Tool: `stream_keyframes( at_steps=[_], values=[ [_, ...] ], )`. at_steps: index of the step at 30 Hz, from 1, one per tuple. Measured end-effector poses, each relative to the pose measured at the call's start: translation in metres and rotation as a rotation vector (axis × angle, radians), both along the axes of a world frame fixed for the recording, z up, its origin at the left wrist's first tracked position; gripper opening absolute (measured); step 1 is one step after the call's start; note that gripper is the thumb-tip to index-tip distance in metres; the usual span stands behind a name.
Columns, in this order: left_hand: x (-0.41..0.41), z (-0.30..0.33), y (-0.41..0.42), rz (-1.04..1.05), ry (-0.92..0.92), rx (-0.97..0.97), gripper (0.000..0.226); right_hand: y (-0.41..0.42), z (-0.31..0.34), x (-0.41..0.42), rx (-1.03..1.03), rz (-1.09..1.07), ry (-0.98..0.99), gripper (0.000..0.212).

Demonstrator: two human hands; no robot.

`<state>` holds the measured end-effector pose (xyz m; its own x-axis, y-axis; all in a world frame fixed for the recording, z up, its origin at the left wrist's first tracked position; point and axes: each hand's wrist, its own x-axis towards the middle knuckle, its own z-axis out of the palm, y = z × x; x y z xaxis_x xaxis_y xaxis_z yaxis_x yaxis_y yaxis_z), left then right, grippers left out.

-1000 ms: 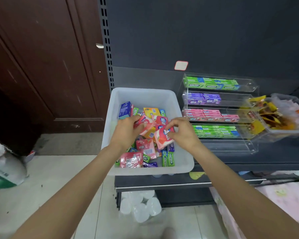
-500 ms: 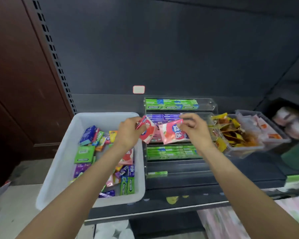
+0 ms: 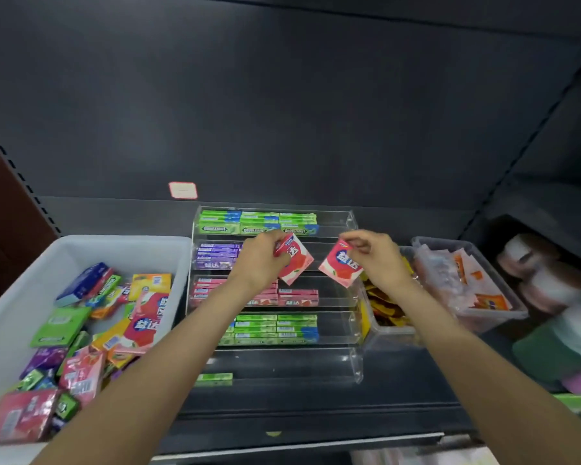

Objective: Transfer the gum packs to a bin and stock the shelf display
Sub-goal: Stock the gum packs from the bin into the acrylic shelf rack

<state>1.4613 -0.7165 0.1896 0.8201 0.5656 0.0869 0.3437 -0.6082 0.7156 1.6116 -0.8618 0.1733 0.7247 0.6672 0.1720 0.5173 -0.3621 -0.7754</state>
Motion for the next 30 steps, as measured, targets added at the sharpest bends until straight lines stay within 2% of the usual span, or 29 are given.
stream_keyframes(
  at_steps=[3,7,12,15,19,24,30],
  values=[
    [0.01,-0.001,-0.002,0.011,0.003,-0.006,0.039,0.002,-0.007,0.008,-0.151,0.089,-0.061,0.03],
    [0.018,-0.002,-0.002,0.001,0.0,-0.013,0.036,0.004,-0.016,0.013,-0.244,0.213,-0.148,0.03],
    [0.027,-0.004,-0.001,0.006,0.012,0.0,0.033,0.006,-0.023,0.013,-0.327,0.302,-0.386,0.035],
    [0.028,-0.007,0.0,0.014,0.011,-0.001,0.031,0.006,-0.024,0.012,-0.365,0.262,-0.477,0.039],
    [0.026,-0.009,0.004,0.036,-0.006,-0.01,0.03,0.01,-0.021,0.011,-0.457,0.221,-0.475,0.042],
    [0.022,-0.009,0.005,0.032,-0.003,-0.006,0.032,0.011,-0.022,0.013,-0.461,0.209,-0.449,0.038],
    [0.019,-0.011,0.003,0.027,-0.003,-0.02,0.032,0.007,-0.04,0.01,-0.49,0.115,-0.568,0.042]
  ],
)
